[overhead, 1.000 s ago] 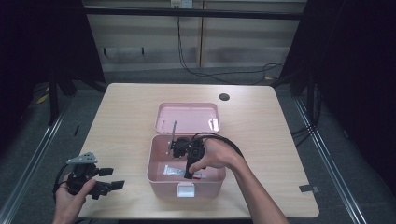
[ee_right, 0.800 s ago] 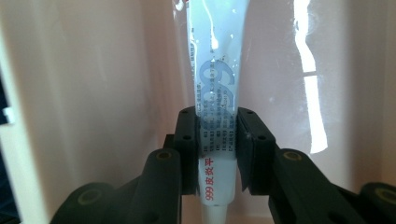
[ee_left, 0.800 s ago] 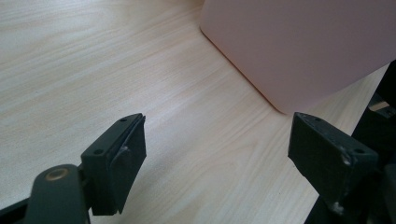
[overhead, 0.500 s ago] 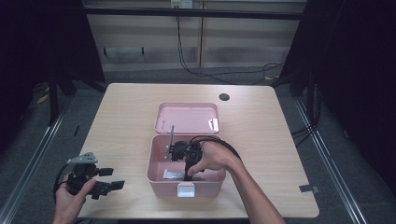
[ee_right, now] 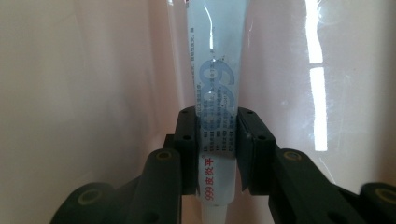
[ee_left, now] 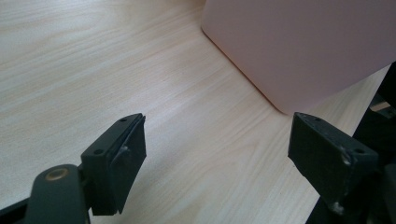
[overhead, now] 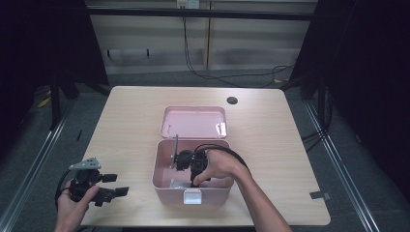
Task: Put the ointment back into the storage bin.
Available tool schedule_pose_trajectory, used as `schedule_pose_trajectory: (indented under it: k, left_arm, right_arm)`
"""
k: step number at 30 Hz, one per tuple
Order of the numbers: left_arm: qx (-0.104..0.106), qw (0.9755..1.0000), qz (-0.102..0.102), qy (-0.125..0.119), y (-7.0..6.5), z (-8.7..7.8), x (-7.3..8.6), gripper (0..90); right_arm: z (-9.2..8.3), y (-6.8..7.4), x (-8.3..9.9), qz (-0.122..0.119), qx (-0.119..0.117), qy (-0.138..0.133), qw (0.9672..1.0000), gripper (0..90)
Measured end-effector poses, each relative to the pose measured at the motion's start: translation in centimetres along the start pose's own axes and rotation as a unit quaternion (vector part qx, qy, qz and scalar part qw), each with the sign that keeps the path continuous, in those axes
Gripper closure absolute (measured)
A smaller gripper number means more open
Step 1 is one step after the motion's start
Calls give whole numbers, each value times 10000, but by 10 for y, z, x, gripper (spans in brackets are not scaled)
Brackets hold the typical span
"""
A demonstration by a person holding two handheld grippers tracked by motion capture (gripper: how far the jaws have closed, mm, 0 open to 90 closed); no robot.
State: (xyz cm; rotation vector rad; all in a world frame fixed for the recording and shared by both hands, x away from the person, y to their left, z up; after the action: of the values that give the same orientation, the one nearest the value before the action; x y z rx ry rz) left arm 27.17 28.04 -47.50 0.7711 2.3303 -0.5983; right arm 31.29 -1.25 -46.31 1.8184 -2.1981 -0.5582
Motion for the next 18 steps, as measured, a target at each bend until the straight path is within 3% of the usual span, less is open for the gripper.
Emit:
schedule_pose_trajectory:
  k: [18]
  left_arm:
    - [18, 10000, -4, 10, 0, 0, 0, 191]
  right_arm:
    - [17, 0, -9, -167, -143, 253, 9994, 719]
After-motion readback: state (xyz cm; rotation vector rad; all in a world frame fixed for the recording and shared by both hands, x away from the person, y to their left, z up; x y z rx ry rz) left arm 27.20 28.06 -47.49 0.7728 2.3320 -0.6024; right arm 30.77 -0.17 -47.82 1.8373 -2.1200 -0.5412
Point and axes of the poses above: each handheld gripper's, and its own axes: z roughly forward along the jaws, x roughly out of its underside, y roughly to its left, the point moved 3 cm from there along z, roughly forward along the jaws, and after that the axes turned 9 degrees about -x, right-handed, at the moved point
